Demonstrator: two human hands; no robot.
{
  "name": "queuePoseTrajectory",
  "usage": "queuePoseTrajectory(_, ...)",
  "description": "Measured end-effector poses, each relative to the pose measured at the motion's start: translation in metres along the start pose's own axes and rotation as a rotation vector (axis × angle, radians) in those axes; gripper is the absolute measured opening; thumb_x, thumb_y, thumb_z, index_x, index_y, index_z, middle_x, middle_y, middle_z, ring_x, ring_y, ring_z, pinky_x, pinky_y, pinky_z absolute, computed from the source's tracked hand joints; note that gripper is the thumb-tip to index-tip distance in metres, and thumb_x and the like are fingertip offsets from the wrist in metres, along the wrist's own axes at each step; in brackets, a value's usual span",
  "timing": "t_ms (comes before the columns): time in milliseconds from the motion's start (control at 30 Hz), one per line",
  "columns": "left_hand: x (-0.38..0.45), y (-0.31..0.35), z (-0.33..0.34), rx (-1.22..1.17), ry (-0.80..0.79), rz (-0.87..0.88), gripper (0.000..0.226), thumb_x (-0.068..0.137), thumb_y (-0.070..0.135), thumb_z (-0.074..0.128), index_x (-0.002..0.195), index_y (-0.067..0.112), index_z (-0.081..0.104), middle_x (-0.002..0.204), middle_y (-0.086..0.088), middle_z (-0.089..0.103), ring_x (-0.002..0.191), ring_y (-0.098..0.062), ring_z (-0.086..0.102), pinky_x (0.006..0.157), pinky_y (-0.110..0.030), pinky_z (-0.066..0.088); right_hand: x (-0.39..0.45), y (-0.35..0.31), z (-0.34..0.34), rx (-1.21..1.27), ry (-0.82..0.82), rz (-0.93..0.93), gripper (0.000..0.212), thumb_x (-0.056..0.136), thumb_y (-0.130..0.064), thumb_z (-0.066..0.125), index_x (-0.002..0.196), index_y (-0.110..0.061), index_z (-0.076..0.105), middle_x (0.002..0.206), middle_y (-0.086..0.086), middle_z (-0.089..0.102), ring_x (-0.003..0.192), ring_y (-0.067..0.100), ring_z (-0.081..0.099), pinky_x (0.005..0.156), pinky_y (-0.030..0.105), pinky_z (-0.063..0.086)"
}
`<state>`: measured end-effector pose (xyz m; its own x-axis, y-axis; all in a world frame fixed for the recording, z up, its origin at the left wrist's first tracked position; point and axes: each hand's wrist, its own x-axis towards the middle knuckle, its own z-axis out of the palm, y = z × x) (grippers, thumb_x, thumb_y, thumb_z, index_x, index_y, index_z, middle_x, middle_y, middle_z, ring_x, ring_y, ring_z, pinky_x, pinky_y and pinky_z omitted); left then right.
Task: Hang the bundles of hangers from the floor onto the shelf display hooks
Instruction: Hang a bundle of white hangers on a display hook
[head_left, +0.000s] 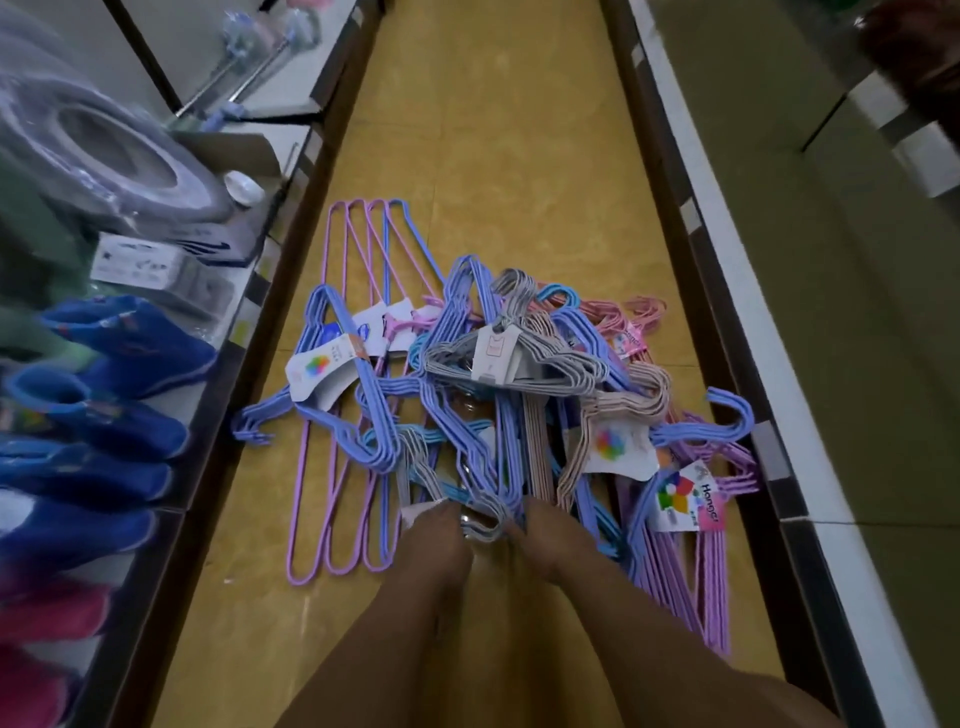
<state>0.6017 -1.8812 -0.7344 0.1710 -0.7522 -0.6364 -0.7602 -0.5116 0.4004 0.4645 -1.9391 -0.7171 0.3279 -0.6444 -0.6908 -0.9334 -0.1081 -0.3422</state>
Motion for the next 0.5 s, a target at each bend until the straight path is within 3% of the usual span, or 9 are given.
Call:
queuePoseTrajectory(67,0.016,-0.001,0.015,-0.023,0.0,0.009,0.043,0.092,0.013,0.046,0.135,0.013,0.043,0.138,-0.008,0.049,0.125,-0.024,0.047,0.104,-0.033,0.039,0.016,0.005,0.016,0.001,-0.011,0.001,0.044,0.102,-0.038,0.038,0.131,-0.006,0.043,0.103,0.007,0.057,0.091,0.019,0.056,0.071,0.029,0.038)
queuePoseTrajectory(133,0.027,-0.003,0.027,-0.088,0.002,-0.015,0.037,0.095,0.018,0.042,0.131,0.013,0.041,0.131,-0.011,0.053,0.117,-0.026,0.052,0.101,-0.037,0.041,0.03,0.007,0.027,-0.016,-0.011,0.019,0.038,0.102,-0.038,0.037,0.124,-0.008,0.045,0.081,0.0,0.048,0.069,0.012,0.046,0.066,0.029,0.036)
queuePoseTrajectory(167,0.029,-0.002,0.03,-0.135,-0.008,-0.045,0.036,0.097,0.02,0.04,0.132,0.013,0.038,0.128,-0.013,0.054,0.115,-0.028,0.053,0.099,-0.039,0.042,0.036,0.006,0.032,-0.027,-0.015,0.028,0.034,0.102,-0.037,0.037,0.12,-0.009,0.045,0.085,0.003,0.051,0.071,0.015,0.048,0.068,0.03,0.036)
queuePoseTrajectory(333,0.034,0.001,0.041,-0.269,-0.015,-0.005,0.049,0.098,0.014,0.038,0.144,0.011,0.02,0.131,-0.016,0.052,0.11,-0.032,0.055,0.083,-0.035,0.043,0.052,0.001,0.045,0.115,0.043,0.107,0.053,0.099,-0.038,0.044,0.138,-0.004,0.033,0.118,0.015,0.058,0.102,0.03,0.057,0.062,0.031,0.036)
queuePoseTrajectory(500,0.038,0.007,0.042,-0.375,0.011,-0.07,0.06,0.096,0.009,0.038,0.15,0.018,0.012,0.127,-0.023,0.055,0.106,-0.04,0.056,0.08,-0.042,0.047,0.059,-0.002,0.049,0.359,0.088,0.204,0.07,0.093,-0.045,0.055,0.142,-0.002,0.028,0.136,0.017,0.049,0.113,0.03,0.054,0.074,0.03,0.036)
